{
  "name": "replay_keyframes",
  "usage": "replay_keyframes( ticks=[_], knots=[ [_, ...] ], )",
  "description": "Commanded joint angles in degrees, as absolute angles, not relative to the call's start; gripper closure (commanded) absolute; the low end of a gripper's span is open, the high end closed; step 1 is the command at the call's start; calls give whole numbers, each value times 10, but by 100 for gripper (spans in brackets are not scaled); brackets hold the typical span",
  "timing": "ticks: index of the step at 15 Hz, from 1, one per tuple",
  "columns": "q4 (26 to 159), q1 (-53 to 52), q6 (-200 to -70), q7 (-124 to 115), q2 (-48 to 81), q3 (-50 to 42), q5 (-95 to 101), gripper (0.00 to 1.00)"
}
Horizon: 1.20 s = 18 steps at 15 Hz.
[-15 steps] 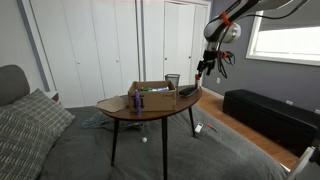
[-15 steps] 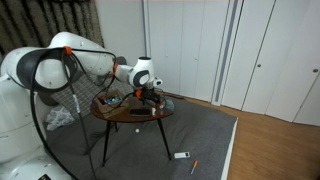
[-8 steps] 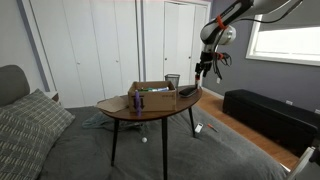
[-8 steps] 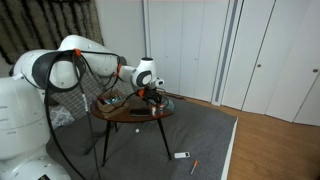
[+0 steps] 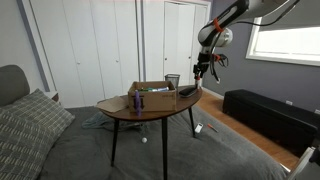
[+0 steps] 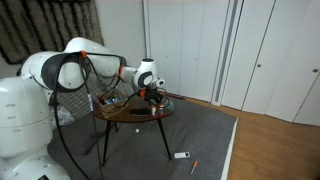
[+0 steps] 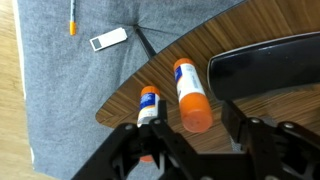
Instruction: Put the two glue sticks in the bin
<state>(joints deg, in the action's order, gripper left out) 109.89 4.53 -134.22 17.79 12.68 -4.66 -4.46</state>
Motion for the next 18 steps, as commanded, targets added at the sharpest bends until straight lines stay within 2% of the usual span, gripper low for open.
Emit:
replay_keyframes(
  ticks=[1, 2, 6, 15, 16, 17, 18],
  knots=[
    [1081, 58, -1340, 183, 139, -33, -59, 66],
    [1080, 58, -1333, 181, 137, -32, -58, 68],
    [1070, 55, -1316, 173, 124, -30, -56, 95],
    [1006, 47, -1271, 195, 84, 0, -113, 92],
    [1022, 44, -1297, 177, 94, -9, -79, 92],
    [1018, 43, -1293, 177, 90, -7, -82, 70],
    [1018, 42, -1293, 177, 90, -7, -82, 70]
  ],
)
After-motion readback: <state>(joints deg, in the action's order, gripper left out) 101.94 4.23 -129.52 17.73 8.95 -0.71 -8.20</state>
